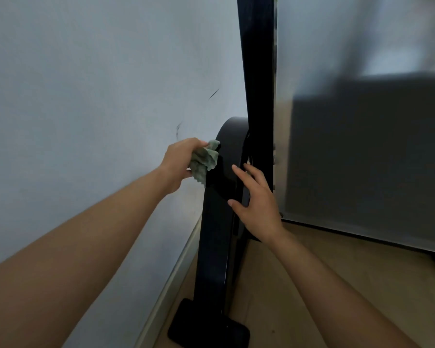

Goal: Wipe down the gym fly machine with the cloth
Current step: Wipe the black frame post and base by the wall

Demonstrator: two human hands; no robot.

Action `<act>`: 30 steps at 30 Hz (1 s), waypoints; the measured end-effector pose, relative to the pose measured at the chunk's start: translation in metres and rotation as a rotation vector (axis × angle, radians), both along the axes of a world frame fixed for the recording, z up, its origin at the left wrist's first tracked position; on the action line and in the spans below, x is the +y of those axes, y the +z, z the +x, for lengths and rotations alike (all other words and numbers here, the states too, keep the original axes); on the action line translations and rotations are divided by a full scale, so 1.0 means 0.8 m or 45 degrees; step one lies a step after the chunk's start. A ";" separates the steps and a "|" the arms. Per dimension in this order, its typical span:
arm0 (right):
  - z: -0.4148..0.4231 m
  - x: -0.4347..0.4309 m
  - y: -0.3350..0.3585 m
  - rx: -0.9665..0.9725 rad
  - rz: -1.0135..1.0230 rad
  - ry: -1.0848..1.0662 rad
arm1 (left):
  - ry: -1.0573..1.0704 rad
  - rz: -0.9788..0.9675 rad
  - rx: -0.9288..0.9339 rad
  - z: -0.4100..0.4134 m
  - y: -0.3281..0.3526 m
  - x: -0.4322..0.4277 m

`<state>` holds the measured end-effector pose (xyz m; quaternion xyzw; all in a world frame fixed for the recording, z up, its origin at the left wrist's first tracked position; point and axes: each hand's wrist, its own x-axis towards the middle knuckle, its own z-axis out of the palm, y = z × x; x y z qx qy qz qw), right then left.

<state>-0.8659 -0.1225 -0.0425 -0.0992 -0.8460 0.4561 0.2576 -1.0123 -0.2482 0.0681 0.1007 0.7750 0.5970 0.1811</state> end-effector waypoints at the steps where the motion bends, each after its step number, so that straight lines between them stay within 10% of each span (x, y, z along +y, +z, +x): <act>1: 0.000 0.000 0.000 -0.003 -0.002 0.001 | -0.048 -0.007 -0.024 -0.001 -0.002 -0.005; 17: 0.001 0.000 -0.002 -0.003 0.036 0.003 | -0.442 -0.406 -0.475 0.018 -0.023 -0.094; 30: 0.005 -0.004 -0.001 0.004 -0.008 0.032 | -0.257 -0.092 -0.969 0.067 -0.100 -0.140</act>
